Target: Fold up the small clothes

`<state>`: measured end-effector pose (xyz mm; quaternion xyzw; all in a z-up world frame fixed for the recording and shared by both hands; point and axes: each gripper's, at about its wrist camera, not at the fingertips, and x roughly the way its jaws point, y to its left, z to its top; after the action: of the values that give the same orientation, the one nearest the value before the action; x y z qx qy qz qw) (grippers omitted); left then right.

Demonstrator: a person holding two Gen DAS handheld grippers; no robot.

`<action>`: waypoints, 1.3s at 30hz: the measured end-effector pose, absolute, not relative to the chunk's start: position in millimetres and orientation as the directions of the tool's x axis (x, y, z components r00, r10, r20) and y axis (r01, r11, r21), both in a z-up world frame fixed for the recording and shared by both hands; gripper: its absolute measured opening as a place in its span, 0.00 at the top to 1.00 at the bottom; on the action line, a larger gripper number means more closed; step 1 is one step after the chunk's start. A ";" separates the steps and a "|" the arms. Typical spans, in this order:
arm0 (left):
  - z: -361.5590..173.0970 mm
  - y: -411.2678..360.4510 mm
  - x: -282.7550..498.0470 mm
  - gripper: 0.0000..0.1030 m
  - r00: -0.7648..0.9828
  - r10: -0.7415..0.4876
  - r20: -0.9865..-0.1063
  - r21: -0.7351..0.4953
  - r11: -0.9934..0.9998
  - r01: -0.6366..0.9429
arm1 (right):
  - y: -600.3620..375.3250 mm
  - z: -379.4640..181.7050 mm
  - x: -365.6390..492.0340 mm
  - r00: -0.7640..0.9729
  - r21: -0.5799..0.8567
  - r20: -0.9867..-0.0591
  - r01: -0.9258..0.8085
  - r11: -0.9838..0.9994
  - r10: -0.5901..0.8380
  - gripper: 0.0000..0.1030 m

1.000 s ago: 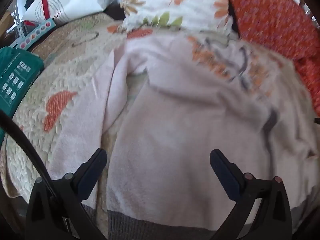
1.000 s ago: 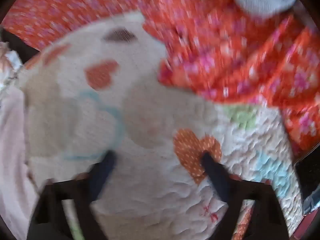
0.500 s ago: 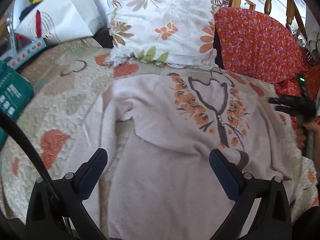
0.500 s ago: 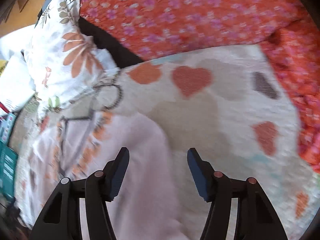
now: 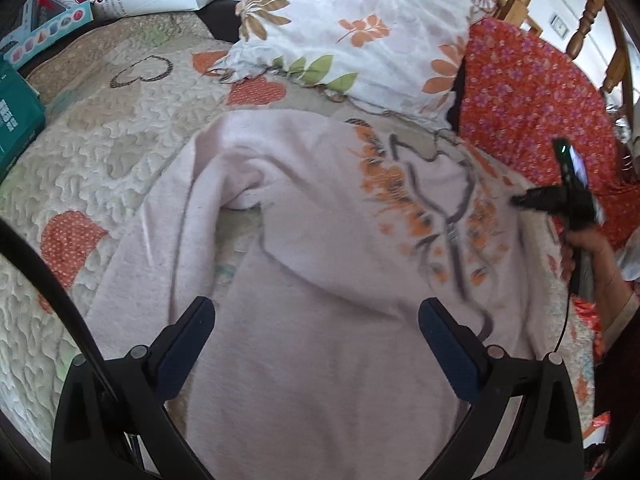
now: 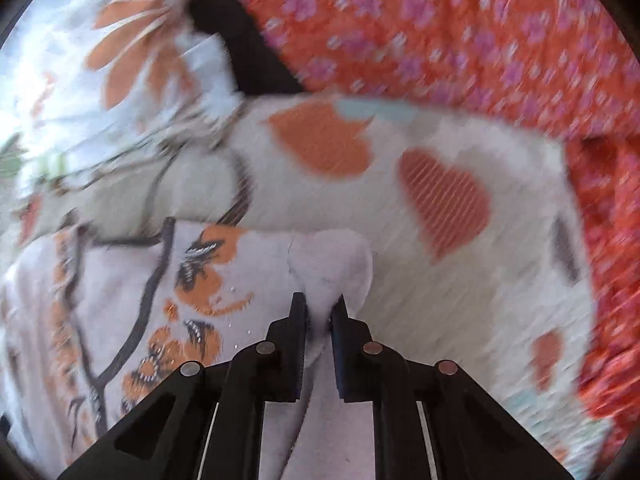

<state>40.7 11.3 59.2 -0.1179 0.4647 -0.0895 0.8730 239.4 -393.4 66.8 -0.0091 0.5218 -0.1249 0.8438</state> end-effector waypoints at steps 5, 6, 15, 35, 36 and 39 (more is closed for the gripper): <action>56.9 18.5 45.1 0.01 0.546 -0.262 -0.796 -0.292 0.956 0.032 | -408.3 61.2 239.3 0.435 -0.044 -0.888 0.247 0.968 -0.152 0.93; 57.7 19.6 44.2 0.01 0.548 -0.264 -0.794 -0.296 0.955 0.030 | -410.4 64.3 230.1 0.455 -0.007 -0.882 0.246 0.969 -0.121 0.92; 66.4 23.0 27.9 0.01 0.556 -0.270 -0.786 -0.305 0.952 0.031 | -445.1 71.7 37.6 0.435 0.164 -0.900 0.258 0.952 0.037 0.60; 72.2 33.5 -4.1 0.01 0.608 -0.174 -0.774 -0.250 0.967 -0.041 | -474.3 62.4 -162.6 0.449 0.127 -0.887 0.463 0.877 -0.109 0.95; 73.1 37.0 -4.2 0.01 0.611 -0.174 -0.772 -0.254 0.966 -0.046 | -489.4 65.6 -164.6 0.425 0.071 -0.888 0.508 0.859 -0.177 0.95; 74.8 47.0 -4.7 0.01 0.614 -0.178 -0.769 -0.274 0.960 -0.065 | -507.4 62.6 -163.9 0.366 0.019 -0.904 0.548 0.836 -0.220 0.92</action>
<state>-4.7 47.0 74.8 -0.1386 0.4380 -0.0319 0.8877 -163.9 -507.4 62.6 0.1608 0.5108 -0.2368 0.8107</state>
